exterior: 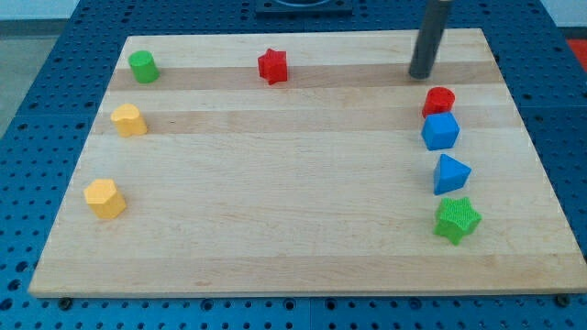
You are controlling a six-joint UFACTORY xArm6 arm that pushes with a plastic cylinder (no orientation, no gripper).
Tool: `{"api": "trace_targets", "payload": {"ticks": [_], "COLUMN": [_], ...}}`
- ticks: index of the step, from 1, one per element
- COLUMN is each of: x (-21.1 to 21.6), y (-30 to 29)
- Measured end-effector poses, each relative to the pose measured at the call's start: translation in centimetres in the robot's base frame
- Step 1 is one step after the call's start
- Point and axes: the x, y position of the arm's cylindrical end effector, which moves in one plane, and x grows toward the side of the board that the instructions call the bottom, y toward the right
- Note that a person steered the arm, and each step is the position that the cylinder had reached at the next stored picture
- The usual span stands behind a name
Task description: Move the red star above the red circle
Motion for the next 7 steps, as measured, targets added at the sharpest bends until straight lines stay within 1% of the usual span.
{"api": "trace_targets", "payload": {"ticks": [1, 2, 3, 4, 5, 6, 7], "x": [3.9, 7.8, 3.2, 1.0, -1.7, -2.2, -2.2], "y": [-8.9, -16.5, -25.1, -27.0, -21.6, -17.3, -6.8]}}
